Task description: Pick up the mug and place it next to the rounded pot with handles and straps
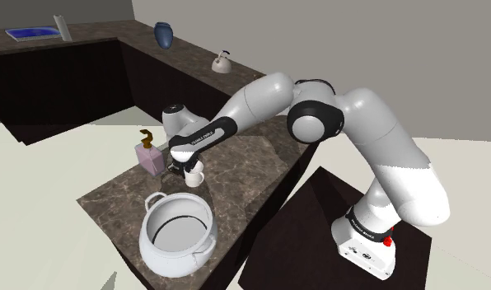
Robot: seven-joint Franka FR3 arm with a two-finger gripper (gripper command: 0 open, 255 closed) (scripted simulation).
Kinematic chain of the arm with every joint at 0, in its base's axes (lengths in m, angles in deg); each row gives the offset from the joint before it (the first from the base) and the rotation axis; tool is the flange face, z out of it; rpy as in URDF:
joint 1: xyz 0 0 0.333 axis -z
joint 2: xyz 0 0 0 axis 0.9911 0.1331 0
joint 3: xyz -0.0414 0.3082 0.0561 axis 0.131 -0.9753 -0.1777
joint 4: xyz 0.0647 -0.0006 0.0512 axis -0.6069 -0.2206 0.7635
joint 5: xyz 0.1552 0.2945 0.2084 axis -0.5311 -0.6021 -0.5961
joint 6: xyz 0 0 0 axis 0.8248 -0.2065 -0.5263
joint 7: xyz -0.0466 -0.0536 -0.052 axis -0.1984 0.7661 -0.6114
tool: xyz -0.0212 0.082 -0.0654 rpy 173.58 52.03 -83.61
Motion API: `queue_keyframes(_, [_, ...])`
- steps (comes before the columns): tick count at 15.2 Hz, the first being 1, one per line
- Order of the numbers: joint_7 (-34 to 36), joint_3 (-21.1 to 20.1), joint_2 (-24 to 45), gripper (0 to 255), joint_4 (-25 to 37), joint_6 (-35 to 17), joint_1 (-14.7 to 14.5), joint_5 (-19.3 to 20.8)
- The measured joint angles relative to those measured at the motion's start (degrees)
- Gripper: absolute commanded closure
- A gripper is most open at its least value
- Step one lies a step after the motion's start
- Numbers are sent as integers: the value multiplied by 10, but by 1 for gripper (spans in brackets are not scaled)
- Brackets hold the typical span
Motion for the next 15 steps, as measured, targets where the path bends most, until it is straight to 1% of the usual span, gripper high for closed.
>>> queue_keyframes(4, [0, 0, 1, 255, 1, 0, 0, 0])
queue_keyframes(5, [0, 0, 1, 0, 1, 0, 0, 0])
queue_keyframes(11, [0, 0, 1, 0, 1, 0, 0, 0])
queue_keyframes(13, [1, 0, -9, 0, 5, 13, -1, 0])
queue_keyframes(14, [1, 0, -28, 0, -13, 14, -1, 0])
queue_keyframes(15, [2, -1, -38, 0, -11, 26, -2, 0])
